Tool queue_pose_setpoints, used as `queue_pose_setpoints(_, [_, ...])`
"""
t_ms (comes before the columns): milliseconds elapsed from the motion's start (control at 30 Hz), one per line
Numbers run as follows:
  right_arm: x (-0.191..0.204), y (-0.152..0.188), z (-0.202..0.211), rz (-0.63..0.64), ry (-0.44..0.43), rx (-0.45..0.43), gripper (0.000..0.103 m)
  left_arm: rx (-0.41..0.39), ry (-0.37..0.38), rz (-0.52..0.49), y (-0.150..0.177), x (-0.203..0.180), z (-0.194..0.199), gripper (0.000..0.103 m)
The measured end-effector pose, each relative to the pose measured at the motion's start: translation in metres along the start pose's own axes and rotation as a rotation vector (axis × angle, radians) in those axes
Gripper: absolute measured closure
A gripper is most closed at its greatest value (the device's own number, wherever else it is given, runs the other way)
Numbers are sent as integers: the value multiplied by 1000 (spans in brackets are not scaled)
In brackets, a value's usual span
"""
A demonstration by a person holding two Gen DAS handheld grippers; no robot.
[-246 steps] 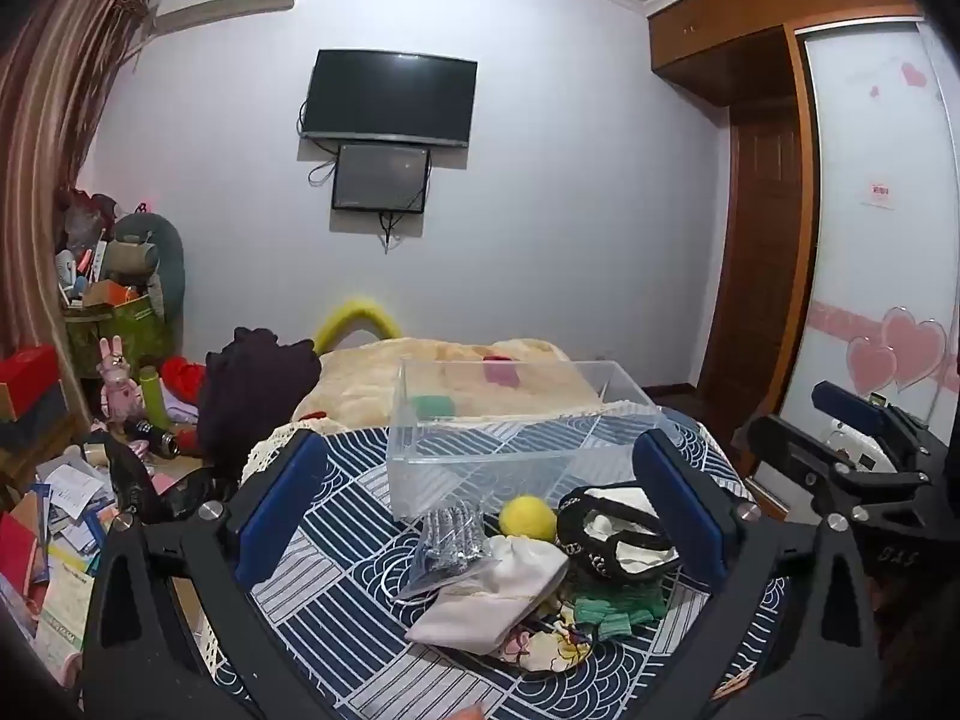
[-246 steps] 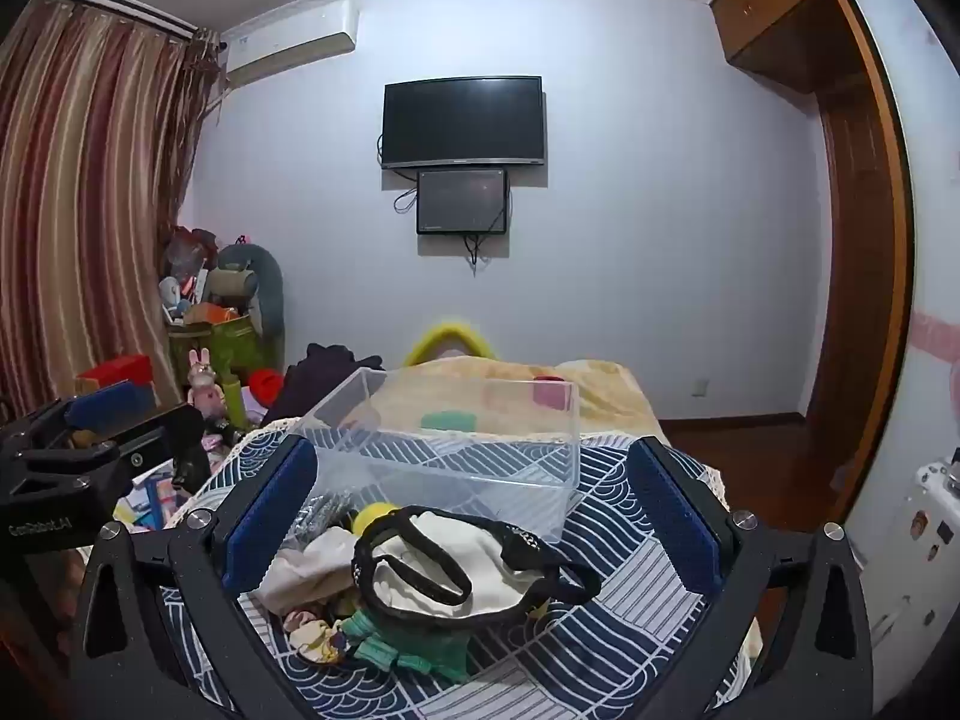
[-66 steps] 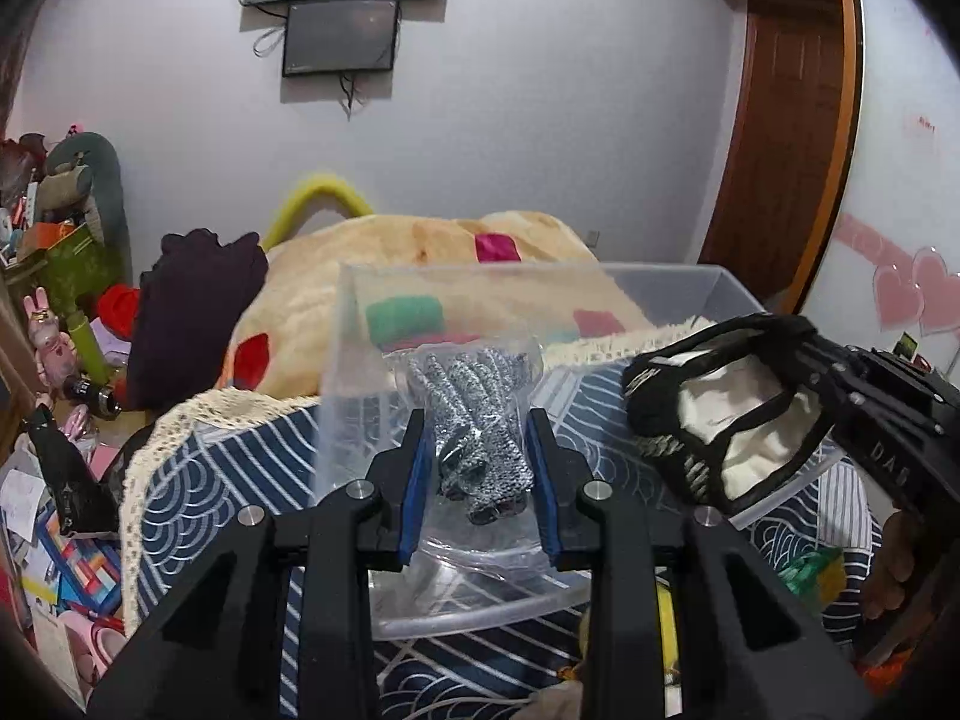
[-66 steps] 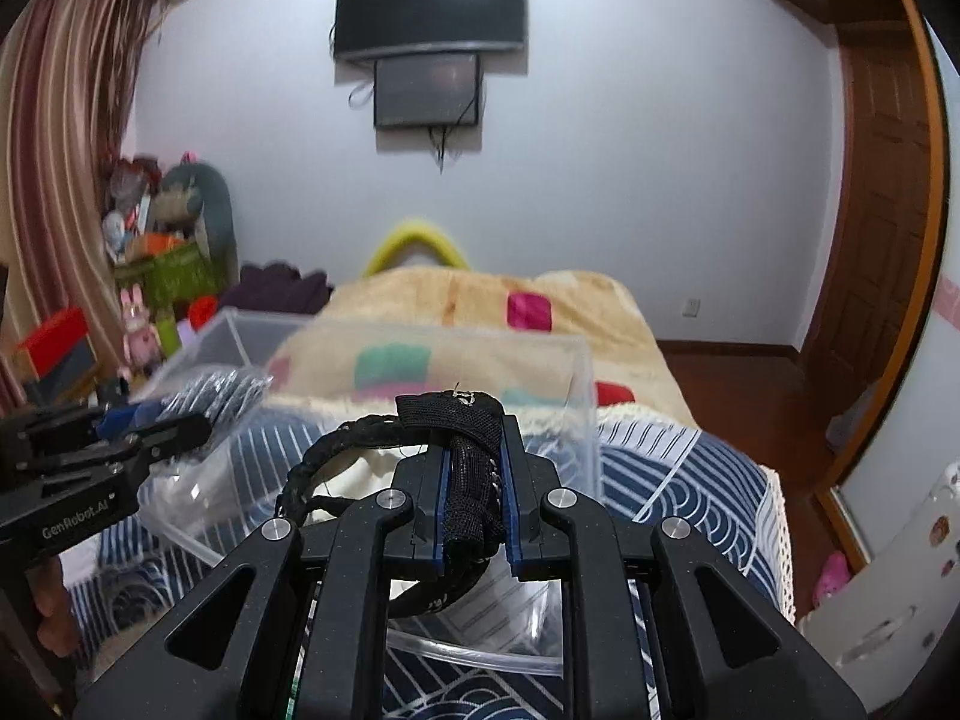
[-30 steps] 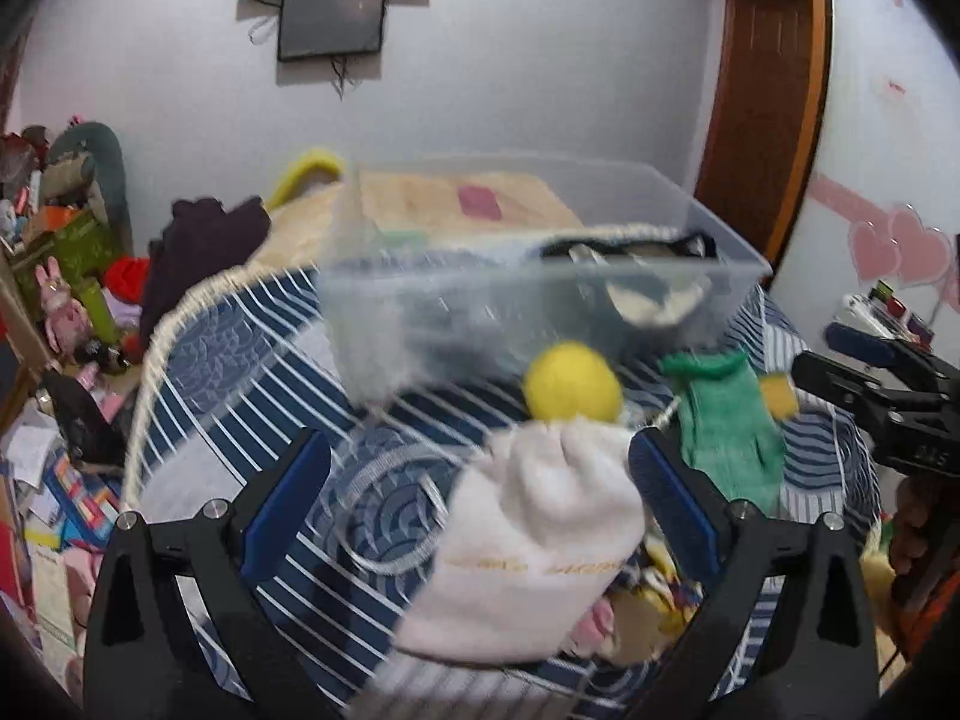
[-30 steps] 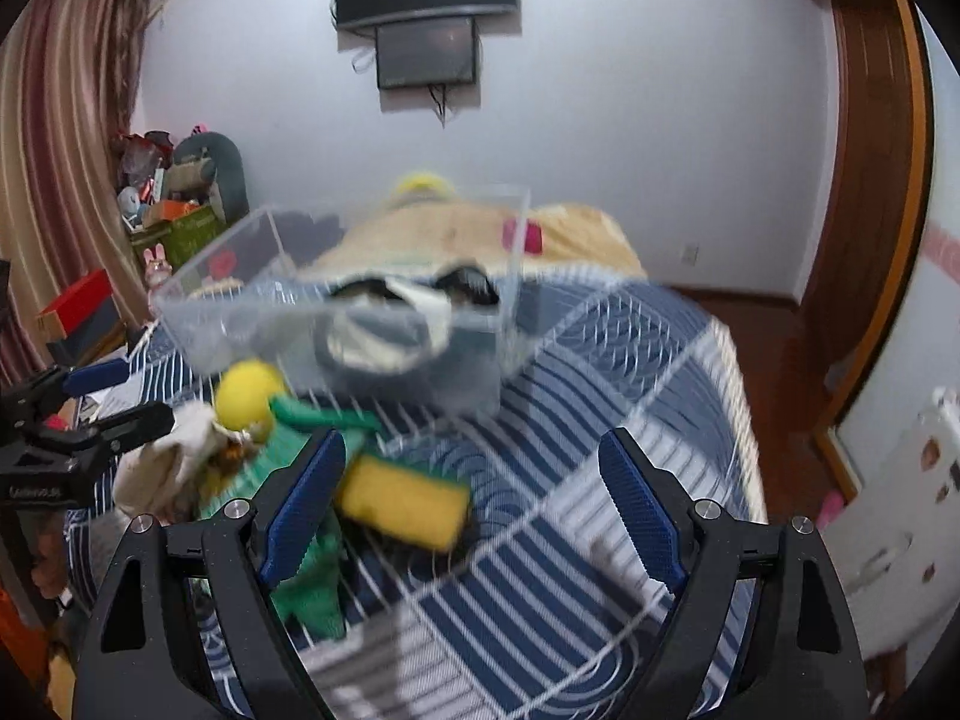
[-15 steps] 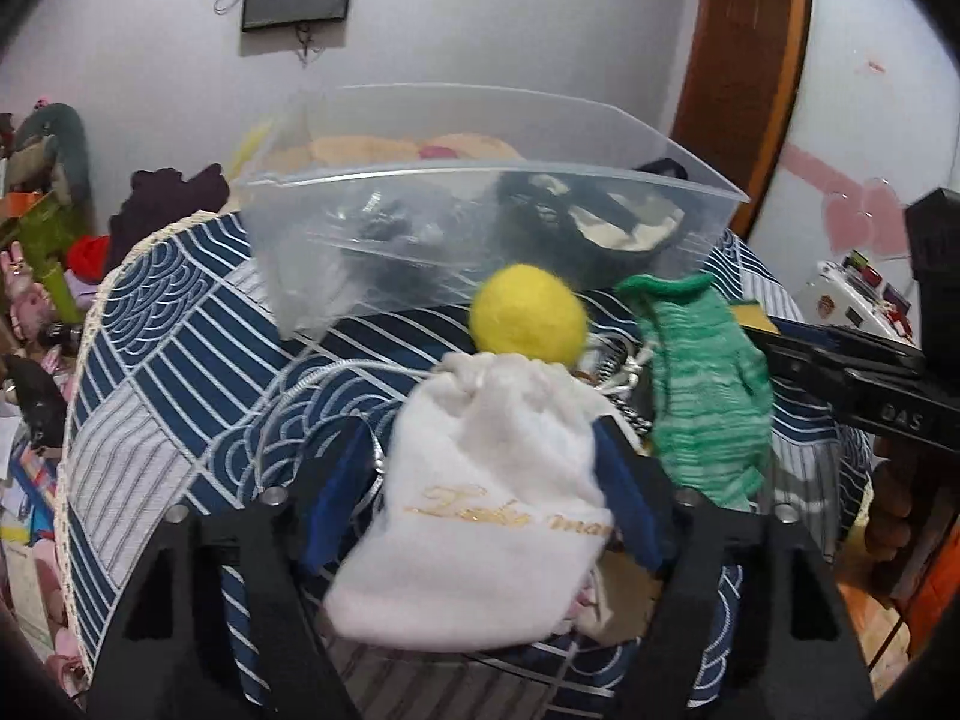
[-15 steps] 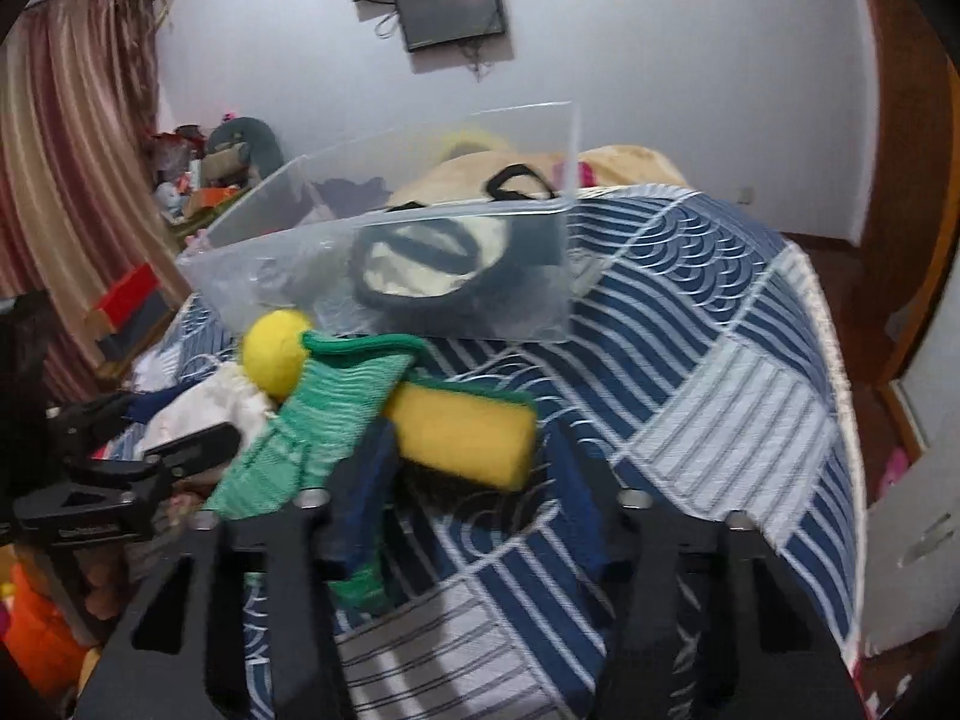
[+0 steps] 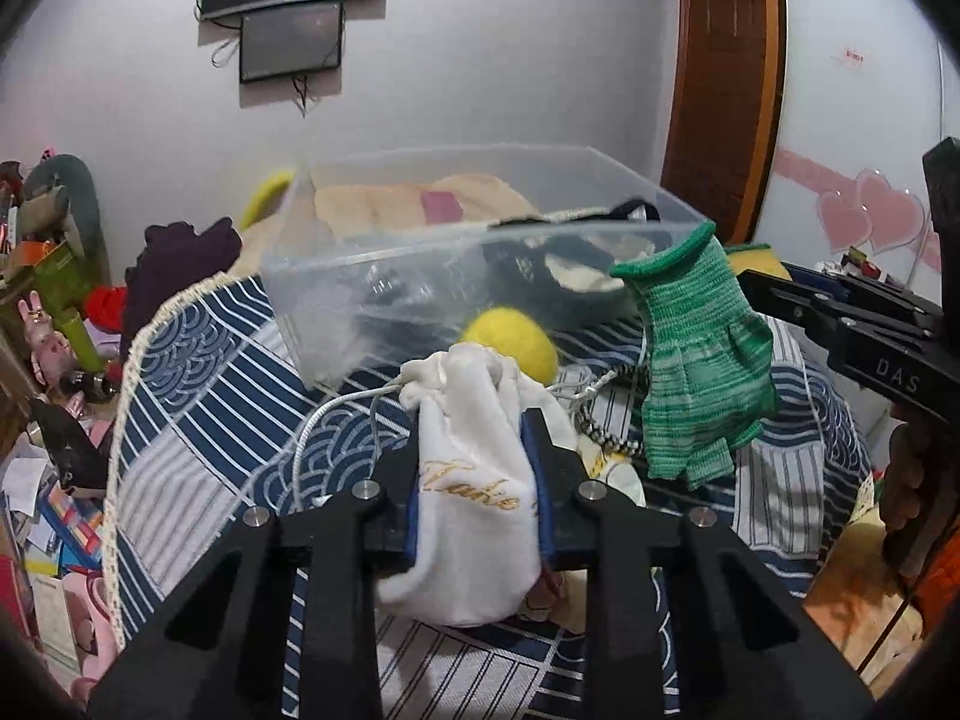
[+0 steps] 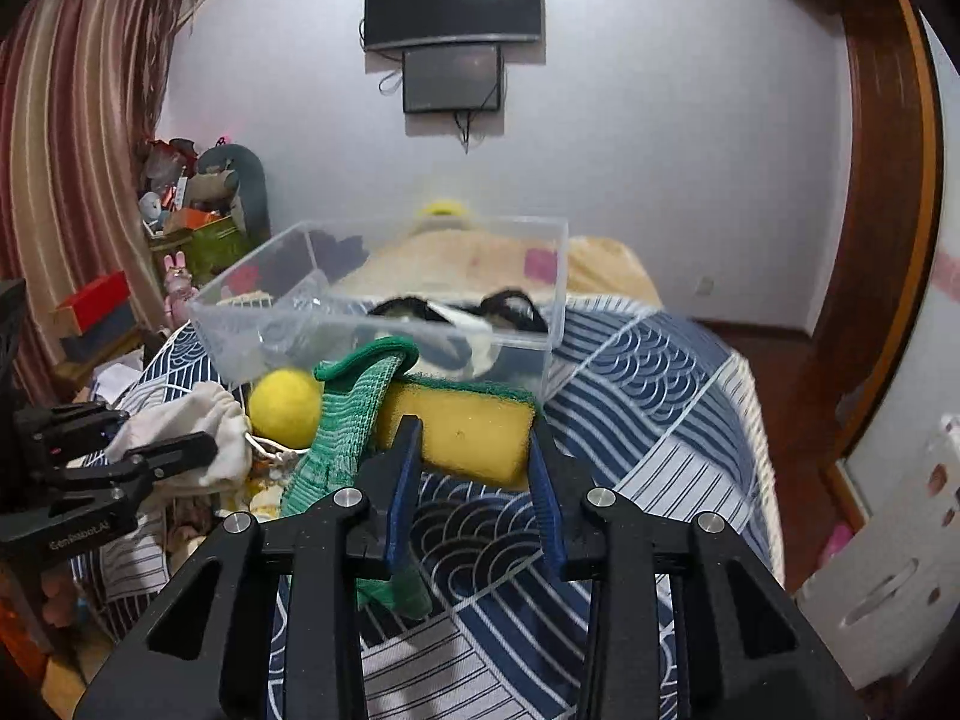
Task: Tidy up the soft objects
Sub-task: 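Lower the sponge into the box with the right tool while the left releases the pouch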
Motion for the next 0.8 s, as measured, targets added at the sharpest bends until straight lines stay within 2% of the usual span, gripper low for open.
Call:
queue_pose_setpoints(400, [10,-34,11,24,-13,-84,72,-91,-6,37,-38,14,22,75])
queue_pose_setpoints(567, [18,-36,9,30,-47,-81,72,-107,28,54,-54,15,25,75])
queue_pose_setpoints(800, [18,-45,6,-11,-96,-83,72,-125,37,63,-69,18,24,75])
Point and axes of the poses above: each gripper's, at about its wrist camera, not at the fingertips, and z roughly against the way its jaws point, x to its left, y to its underside, the point moved 10 cm from there along -z, roughly the way its jaws point, and after that the axes turned 1 degree about -z, right-handed, at the moved point
